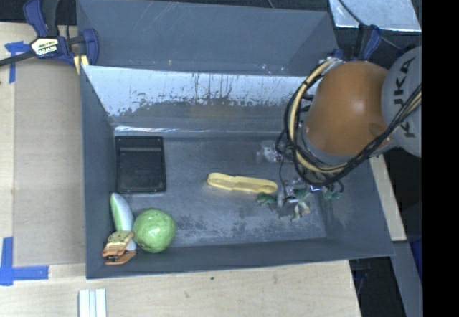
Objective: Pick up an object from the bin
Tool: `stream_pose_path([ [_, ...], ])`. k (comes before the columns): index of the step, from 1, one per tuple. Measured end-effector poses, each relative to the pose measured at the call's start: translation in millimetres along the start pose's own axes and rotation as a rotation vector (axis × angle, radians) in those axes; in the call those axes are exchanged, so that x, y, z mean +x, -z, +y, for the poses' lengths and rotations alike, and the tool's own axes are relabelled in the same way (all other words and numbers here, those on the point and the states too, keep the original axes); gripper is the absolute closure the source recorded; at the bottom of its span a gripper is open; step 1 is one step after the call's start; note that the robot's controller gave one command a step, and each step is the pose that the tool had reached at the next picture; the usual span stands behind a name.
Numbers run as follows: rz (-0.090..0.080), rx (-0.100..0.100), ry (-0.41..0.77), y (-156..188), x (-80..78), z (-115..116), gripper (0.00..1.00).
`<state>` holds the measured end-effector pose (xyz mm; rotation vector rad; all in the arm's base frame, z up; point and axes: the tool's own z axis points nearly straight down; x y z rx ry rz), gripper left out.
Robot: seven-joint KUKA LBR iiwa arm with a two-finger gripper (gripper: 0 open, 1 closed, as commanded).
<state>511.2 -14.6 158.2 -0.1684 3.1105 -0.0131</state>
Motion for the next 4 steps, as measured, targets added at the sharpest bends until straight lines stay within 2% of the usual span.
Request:
stream_pose_path([
  [1, -0.001, 0.0, -0.269, 12, -13.2, 6, 0.0],
  [2, -0.001, 0.0, -0.041, -51, -9.9, 11, 0.0],
  [3, 0.002, -0.001, -0.166, -66, -13.0, 13, 0.0],
  [4, -0.001, 0.0, -0.228, -57, -22.4, 3, 1.0],
])
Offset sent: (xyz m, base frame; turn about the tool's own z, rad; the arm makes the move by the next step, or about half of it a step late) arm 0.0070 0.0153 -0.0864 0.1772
